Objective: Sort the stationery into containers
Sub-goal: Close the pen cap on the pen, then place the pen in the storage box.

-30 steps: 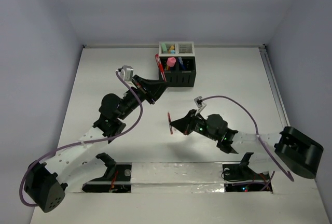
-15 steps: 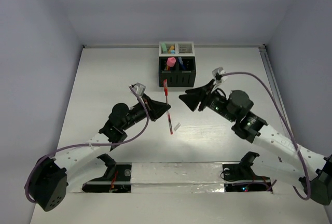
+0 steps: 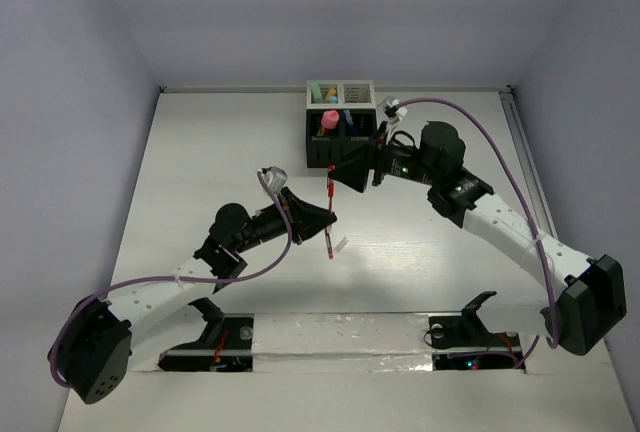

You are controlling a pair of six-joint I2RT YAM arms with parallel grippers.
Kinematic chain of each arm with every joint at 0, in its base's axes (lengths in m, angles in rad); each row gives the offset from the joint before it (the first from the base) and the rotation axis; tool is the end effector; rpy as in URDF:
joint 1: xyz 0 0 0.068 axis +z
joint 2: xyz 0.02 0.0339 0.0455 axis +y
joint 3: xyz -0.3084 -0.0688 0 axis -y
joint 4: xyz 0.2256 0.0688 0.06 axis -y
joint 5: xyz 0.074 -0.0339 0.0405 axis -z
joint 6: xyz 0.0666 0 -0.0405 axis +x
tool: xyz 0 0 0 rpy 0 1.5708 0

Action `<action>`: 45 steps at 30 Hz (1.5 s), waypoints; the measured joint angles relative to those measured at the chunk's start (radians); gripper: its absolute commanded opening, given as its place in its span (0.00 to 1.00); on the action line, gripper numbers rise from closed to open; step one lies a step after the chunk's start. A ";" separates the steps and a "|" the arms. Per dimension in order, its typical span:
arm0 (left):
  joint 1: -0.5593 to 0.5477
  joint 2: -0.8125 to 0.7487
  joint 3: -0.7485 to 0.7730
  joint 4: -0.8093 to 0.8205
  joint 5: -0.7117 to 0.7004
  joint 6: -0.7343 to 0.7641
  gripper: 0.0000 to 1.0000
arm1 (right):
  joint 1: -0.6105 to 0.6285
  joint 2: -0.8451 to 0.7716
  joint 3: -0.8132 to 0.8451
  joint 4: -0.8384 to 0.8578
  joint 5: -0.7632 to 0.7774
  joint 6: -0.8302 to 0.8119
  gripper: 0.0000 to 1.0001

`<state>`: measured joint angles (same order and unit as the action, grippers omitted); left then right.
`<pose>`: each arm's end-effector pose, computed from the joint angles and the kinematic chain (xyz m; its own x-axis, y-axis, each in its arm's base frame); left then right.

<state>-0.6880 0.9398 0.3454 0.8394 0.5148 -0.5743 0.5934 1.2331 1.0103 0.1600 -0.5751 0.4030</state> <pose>0.1233 -0.1438 0.3179 -0.3434 -0.3298 -0.8794 0.8756 0.2262 -0.4268 0.2125 0.1870 0.4050 -0.4084 0.1215 -0.9047 -0.8252 0.3745 0.4228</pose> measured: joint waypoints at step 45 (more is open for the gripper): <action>-0.011 0.134 0.172 -0.188 0.025 0.001 0.00 | 0.005 -0.010 -0.213 0.350 0.007 0.164 0.00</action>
<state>-0.6994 1.0740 0.5175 0.6518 0.5400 -0.5735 0.5983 1.2228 0.7971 0.5102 -0.5678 0.5671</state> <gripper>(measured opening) 0.069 0.147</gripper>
